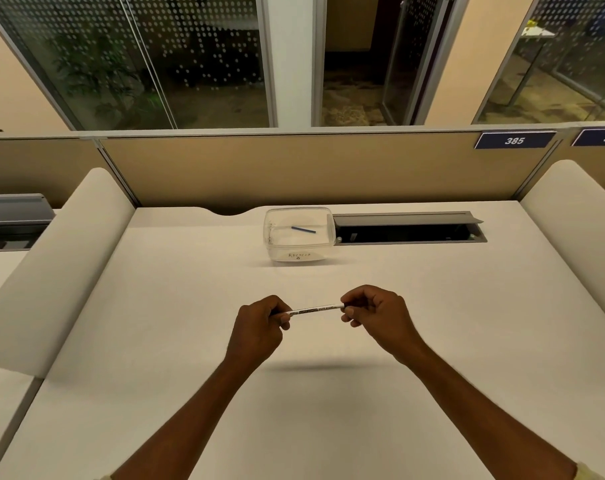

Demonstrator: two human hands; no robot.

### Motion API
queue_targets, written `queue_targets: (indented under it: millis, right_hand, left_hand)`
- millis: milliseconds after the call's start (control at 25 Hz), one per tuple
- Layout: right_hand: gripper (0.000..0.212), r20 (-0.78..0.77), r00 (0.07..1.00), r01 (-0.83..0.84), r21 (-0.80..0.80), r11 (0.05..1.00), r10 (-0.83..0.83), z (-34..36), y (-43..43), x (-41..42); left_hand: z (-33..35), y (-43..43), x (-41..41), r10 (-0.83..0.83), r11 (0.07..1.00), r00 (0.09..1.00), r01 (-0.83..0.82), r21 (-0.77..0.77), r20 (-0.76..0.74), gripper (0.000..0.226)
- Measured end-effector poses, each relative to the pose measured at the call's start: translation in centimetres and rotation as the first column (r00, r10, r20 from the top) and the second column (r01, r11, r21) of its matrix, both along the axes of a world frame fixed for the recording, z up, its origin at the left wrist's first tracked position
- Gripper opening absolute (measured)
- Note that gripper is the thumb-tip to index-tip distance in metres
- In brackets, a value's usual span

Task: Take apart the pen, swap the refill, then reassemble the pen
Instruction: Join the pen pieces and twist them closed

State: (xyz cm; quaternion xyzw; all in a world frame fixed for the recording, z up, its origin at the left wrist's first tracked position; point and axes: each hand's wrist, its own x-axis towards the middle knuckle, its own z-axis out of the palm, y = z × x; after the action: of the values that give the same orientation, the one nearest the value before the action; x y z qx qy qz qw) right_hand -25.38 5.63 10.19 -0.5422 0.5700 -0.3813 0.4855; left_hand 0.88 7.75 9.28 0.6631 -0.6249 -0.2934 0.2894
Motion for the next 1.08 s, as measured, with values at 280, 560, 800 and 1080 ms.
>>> queue_targets:
  millis: [280,560,800,1080]
  right_hand:
    - [0.013,-0.452,0.892,-0.219,-0.373,0.902,0.029,-1.6,-1.1,0.3]
    - [0.010,-0.561,0.828,-0.247,-0.364,0.898,0.000,-3.4,-1.5,0.3]
    - [0.013,-0.441,0.894,-0.181,-0.196,0.964,0.079,-4.3,-3.8,-0.2]
    - [0.024,-0.338,0.941,-0.038,-0.167,0.985,-0.021,-7.0,-7.4,-0.4]
  left_hand:
    - [-0.5,-1.9,0.2,0.016,0.998,1.000,-0.017,0.068,0.016,0.027]
    - [-1.9,-2.5,0.0,0.037,0.997,0.998,-0.041,0.066,0.056,0.038]
    - [-3.5,-4.4,0.3,-0.041,0.980,0.998,0.048,0.193,-0.038,0.024]
    - [-5.6,-7.8,-0.2,-0.029,0.978,0.993,0.051,0.201,-0.111,0.015]
